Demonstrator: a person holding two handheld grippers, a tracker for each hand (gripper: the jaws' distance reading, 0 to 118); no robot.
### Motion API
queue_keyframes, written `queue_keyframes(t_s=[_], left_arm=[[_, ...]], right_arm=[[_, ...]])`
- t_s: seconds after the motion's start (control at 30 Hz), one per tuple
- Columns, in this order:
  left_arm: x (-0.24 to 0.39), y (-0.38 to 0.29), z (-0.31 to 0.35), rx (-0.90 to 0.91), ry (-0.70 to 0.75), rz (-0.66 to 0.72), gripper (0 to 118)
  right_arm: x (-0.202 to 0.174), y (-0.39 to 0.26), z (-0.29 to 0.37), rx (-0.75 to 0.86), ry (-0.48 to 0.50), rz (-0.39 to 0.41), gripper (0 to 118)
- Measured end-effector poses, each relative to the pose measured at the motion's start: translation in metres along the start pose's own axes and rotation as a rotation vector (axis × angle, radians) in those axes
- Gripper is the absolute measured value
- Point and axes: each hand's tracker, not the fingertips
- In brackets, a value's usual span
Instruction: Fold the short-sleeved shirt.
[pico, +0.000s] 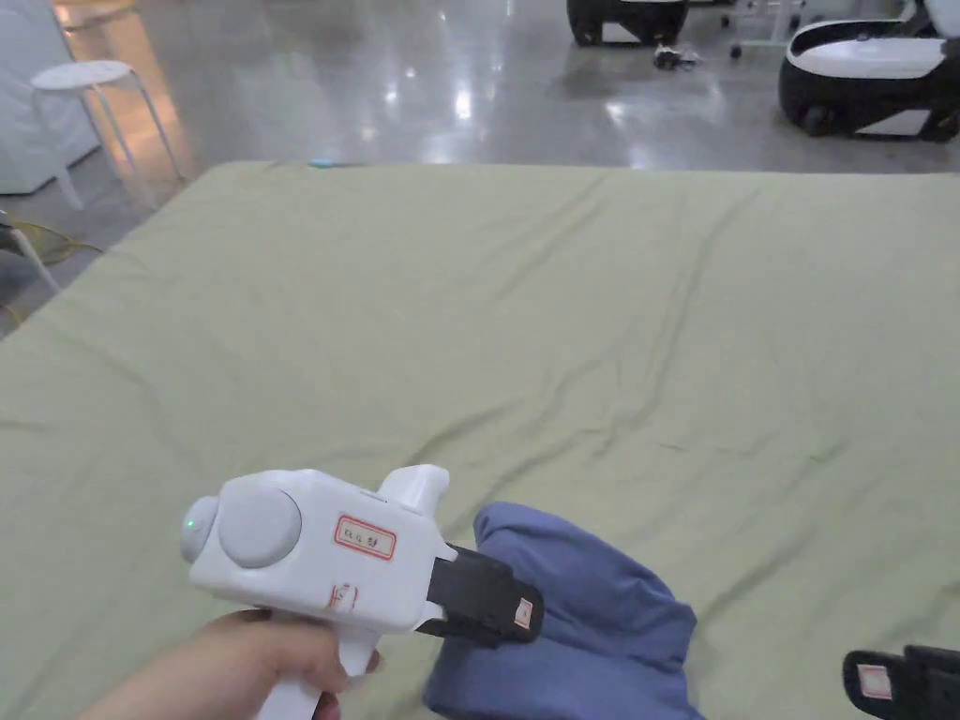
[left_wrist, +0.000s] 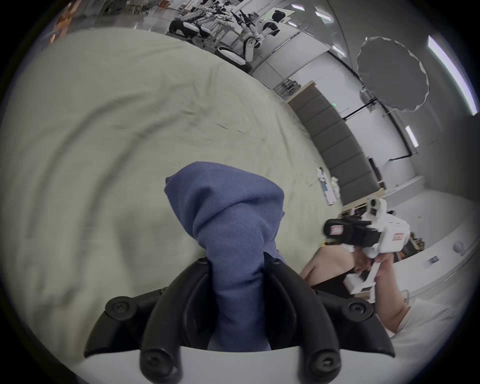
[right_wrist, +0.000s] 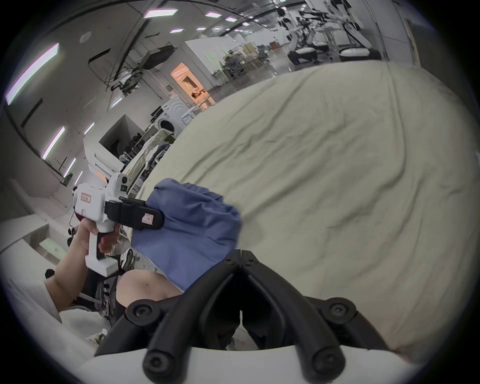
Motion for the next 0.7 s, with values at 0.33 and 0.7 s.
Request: queue_keyframes(t_s=[0.33, 0.7], left_arm=[[-0.115, 0.006, 0.132, -0.043, 0.526, -0.017, 23], [-0.229, -0.006, 0.198, -0.054, 0.752, 0.209, 23]], right_arm=[[-0.045, 0.001, -0.008, 0.005, 0.025, 0.103, 0], [-0.06, 0.008, -0.012, 0.012, -0.013, 0.148, 0]])
